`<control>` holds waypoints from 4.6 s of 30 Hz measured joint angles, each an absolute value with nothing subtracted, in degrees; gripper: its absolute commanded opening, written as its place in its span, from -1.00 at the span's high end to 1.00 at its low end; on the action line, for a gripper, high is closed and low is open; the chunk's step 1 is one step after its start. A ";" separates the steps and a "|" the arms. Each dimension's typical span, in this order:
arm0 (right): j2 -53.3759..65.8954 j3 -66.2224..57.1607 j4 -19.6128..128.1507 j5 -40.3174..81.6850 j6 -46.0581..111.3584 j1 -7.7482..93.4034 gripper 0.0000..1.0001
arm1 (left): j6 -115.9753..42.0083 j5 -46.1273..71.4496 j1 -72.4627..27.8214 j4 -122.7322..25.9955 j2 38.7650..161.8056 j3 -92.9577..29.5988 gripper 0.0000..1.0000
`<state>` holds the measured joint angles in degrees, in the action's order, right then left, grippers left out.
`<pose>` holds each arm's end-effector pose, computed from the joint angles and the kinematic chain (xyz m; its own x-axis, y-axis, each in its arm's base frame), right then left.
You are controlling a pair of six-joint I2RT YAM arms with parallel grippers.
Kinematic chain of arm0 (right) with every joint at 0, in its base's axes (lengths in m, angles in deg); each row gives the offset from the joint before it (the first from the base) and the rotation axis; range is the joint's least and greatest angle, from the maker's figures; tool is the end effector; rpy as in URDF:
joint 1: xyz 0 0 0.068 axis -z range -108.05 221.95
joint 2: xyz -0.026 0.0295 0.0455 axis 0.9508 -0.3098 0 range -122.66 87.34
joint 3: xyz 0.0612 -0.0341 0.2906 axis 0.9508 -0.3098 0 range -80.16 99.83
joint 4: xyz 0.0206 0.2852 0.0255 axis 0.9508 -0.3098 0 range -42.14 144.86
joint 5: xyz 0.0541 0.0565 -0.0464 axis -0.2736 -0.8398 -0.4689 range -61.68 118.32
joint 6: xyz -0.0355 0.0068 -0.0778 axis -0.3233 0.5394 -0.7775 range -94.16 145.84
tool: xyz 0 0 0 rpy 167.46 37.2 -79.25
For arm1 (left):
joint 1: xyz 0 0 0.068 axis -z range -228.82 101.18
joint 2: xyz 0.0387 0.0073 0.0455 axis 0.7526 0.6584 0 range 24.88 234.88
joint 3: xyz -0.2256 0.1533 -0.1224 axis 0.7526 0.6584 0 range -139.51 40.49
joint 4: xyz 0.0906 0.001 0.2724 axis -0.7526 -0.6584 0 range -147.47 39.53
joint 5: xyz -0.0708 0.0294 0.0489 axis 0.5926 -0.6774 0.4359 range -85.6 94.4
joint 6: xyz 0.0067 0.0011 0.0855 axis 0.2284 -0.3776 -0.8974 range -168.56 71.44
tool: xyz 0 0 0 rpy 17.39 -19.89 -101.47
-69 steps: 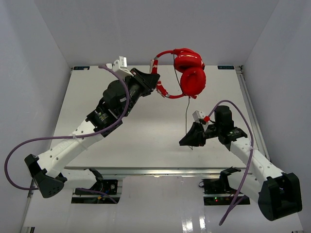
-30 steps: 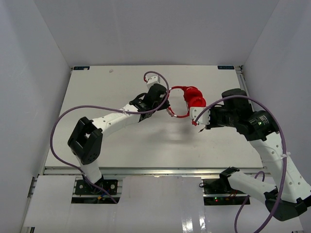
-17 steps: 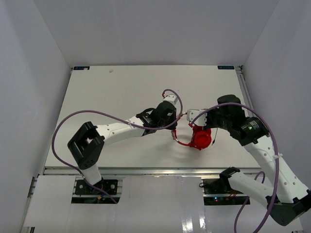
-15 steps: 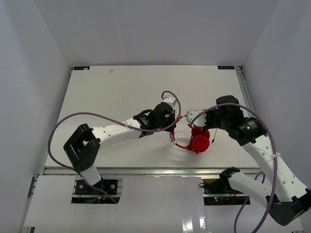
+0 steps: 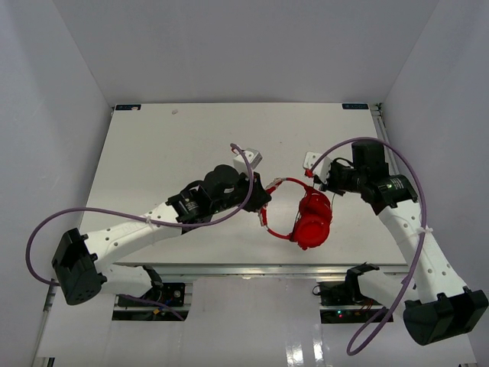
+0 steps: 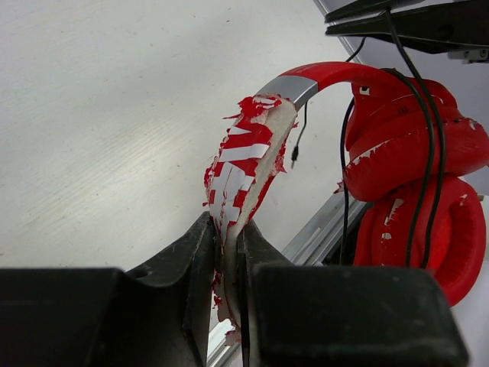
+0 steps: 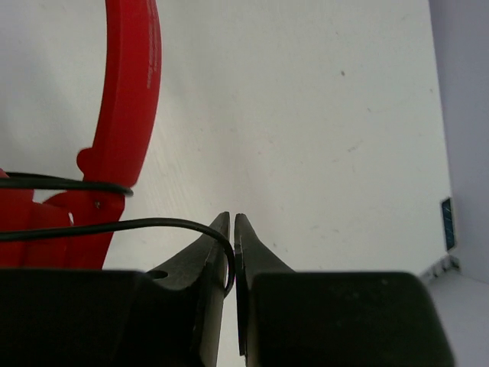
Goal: Wrap the headphones
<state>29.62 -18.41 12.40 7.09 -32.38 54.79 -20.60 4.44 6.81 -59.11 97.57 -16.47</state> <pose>0.2262 0.0984 0.3486 0.1515 -0.7825 -0.6039 -0.7926 0.2690 -0.5473 0.1964 -0.2872 0.3135 -0.5930 0.0363 -0.8044 0.6201 0.6579 -0.4274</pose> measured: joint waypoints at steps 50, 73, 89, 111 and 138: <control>23.91 -39.76 43.34 -41.14 3.60 64.93 0.14 | -18.63 -3.49 7.56 -60.82 90.43 -26.34 1.00; 26.98 -40.17 39.85 -42.52 1.22 65.24 0.85 | -14.30 -18.56 7.56 -60.76 88.63 -26.47 1.00; 39.47 -30.96 22.18 -27.38 -13.01 63.07 0.85 | -4.20 -30.90 7.52 -56.03 102.21 -28.56 1.00; 35.63 -35.24 19.87 -8.24 -18.39 59.55 0.85 | -3.10 -21.06 3.92 -62.83 126.61 -38.20 1.00; 32.40 -47.19 25.94 4.96 -18.30 60.27 0.44 | -9.63 -1.50 3.04 -56.43 148.64 -47.91 0.52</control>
